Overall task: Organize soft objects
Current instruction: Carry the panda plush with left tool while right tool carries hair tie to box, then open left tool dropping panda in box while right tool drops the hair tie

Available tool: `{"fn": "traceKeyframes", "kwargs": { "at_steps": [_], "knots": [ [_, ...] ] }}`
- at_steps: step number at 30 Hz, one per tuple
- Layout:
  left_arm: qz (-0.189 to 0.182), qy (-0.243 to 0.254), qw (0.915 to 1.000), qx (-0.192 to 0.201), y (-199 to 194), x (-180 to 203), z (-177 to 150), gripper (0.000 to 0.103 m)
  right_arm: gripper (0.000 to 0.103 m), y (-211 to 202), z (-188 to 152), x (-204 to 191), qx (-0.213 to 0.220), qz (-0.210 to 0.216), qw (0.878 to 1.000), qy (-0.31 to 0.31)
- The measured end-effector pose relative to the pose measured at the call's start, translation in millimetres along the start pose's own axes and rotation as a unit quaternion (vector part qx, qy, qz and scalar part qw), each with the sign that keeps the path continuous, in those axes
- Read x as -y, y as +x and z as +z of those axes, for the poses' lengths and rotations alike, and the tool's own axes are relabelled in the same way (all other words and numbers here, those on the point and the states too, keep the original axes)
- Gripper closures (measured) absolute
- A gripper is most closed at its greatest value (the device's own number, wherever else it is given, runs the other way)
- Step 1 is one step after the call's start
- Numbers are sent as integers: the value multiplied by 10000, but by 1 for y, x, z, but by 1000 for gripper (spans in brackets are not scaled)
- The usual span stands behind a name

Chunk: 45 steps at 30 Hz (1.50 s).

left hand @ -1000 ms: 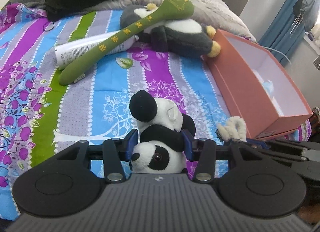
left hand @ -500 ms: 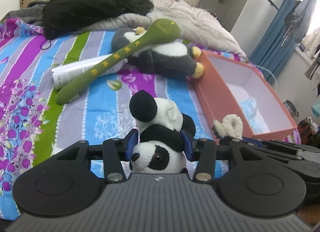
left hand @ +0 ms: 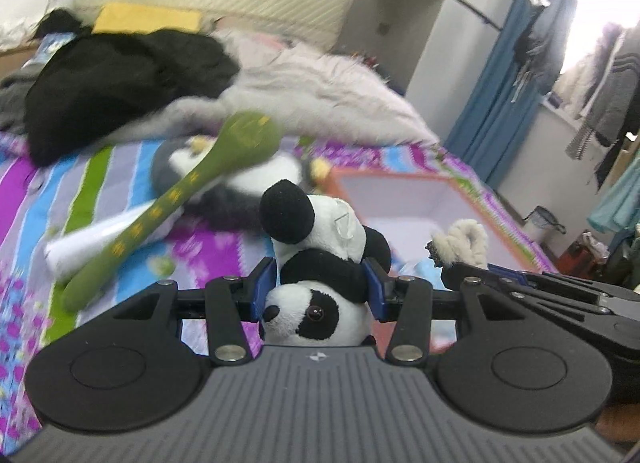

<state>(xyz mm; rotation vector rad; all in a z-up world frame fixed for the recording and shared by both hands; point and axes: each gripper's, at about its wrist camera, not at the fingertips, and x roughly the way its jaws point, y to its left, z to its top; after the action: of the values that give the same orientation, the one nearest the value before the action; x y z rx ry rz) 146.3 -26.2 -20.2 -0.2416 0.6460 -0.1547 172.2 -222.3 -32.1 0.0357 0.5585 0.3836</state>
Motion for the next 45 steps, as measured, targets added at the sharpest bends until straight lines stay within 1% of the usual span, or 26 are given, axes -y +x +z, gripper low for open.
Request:
{"fn": "traceKeyframes", "kwargs": {
  "at_steps": [5, 8, 10, 12, 16, 18, 21, 25, 31, 34, 39, 42, 45],
  "knots": [
    [-307, 204, 9992, 170, 14, 33, 36, 50, 88, -9, 26, 22, 401, -285, 9988, -36],
    [-451, 337, 9982, 190, 27, 53, 54, 50, 88, -8, 37, 42, 547, -521, 9971, 49],
    [-566, 373, 9975, 173, 36, 68, 63, 50, 88, -3, 42, 58, 523, -670, 9962, 165],
    [-678, 422, 9968, 95, 50, 83, 69, 50, 88, 1, 44, 73, 478, -725, 9959, 261],
    [-830, 441, 9954, -184, 87, 107, 75, 50, 88, 11, 44, 103, 261, -969, 9941, 421],
    [-920, 425, 9942, -366, 105, 115, 75, 50, 88, 15, 42, 119, 158, -1030, 9925, 638],
    [-929, 497, 9926, -611, 132, 125, 72, 50, 88, 24, 35, 138, -19, -1165, 9897, 832],
    [-977, 532, 9893, -939, 173, 131, 65, 50, 88, 45, 22, 162, -377, -1226, 9862, 1043],
    [-947, 599, 9842, -1370, 232, 137, 49, 50, 88, 79, -1, 182, -818, -1269, 9815, 1179],
    [-926, 658, 9816, -1536, 255, 137, 42, 50, 88, 94, -13, 187, -970, -1307, 9787, 1251],
    [-825, 667, 9789, -1747, 277, 131, 31, 50, 87, 107, -28, 191, -1119, -1362, 9750, 1353],
    [-804, 694, 9774, -1825, 282, 127, 29, 49, 83, 110, -28, 191, -1187, -1370, 9748, 1298],
    [-674, 633, 9801, -1758, 277, 121, 33, 47, 71, 109, -24, 189, -1190, -1350, 9753, 1281]
  ]
}}
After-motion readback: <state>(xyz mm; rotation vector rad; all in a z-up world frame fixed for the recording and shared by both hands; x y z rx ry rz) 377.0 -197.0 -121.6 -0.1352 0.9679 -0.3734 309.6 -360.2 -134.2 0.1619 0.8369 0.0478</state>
